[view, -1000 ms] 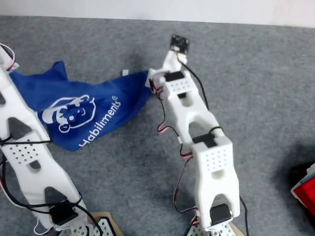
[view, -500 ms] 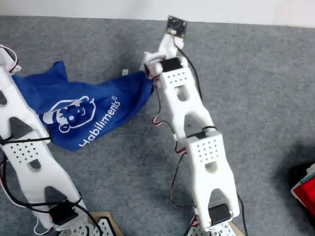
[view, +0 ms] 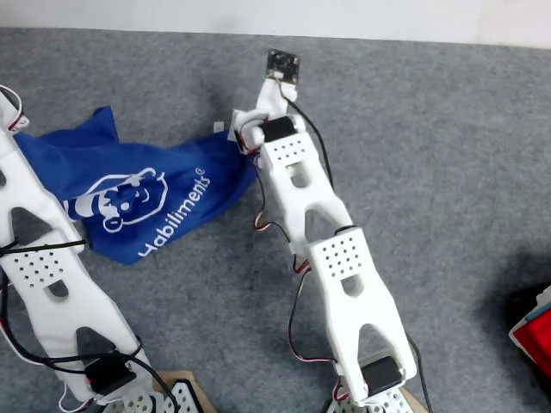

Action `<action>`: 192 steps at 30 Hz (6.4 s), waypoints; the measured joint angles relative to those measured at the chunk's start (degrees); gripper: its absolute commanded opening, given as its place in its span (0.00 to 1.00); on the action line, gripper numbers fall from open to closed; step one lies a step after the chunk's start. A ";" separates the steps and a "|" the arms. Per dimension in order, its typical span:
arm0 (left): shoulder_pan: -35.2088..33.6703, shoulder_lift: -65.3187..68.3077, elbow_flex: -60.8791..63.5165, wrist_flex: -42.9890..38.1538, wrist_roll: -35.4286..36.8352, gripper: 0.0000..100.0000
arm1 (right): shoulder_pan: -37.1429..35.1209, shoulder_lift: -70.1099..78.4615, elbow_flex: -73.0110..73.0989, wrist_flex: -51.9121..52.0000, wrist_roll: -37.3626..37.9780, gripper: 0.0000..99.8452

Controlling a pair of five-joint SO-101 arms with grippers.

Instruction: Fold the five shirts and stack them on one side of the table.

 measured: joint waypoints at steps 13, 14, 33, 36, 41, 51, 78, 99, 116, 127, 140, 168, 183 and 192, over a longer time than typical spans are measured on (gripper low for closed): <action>0.00 0.00 0.00 0.00 0.00 0.01 | 1.41 0.09 -1.05 0.97 7.38 0.21; 0.00 0.00 0.00 0.00 0.00 0.01 | 1.49 0.09 -2.20 1.85 7.47 0.21; 0.00 0.44 -0.09 0.00 0.00 0.01 | 0.97 0.09 -6.59 7.21 7.74 0.21; 0.00 2.73 -0.09 0.00 0.00 0.01 | -0.53 0.09 -5.19 8.09 7.74 0.21; 0.00 4.92 -0.09 0.00 0.00 0.01 | -0.88 0.09 -5.19 8.18 7.74 0.21; 0.00 5.19 -0.09 0.00 0.00 0.01 | -0.62 0.09 -4.75 6.95 9.58 0.01; 10.81 5.27 0.00 -64.09 14.33 0.01 | 13.89 -20.48 -26.90 16.18 25.49 0.01; 11.08 -21.54 0.00 -17.23 14.51 0.01 | 6.42 -43.60 -22.42 43.69 26.55 0.01; 11.08 -4.66 -0.53 -43.78 14.59 0.01 | 15.91 -43.60 -7.03 25.05 26.99 0.01; 11.25 -7.21 -0.53 -39.56 14.59 0.01 | 15.74 -43.60 -11.52 32.00 26.99 0.01; 10.55 -11.34 -0.53 1.23 9.23 0.01 | 10.55 -45.71 -4.48 43.69 27.08 0.01; 7.91 -45.63 52.48 1.67 -3.60 0.01 | -0.53 -79.03 56.97 43.69 27.08 0.01; -3.87 -89.23 139.60 -34.11 -15.03 0.01 | -0.53 -79.12 71.82 43.25 25.14 0.01; -8.09 -90.55 147.78 -34.64 -15.03 0.01 | -2.73 -96.26 83.16 37.27 26.55 0.01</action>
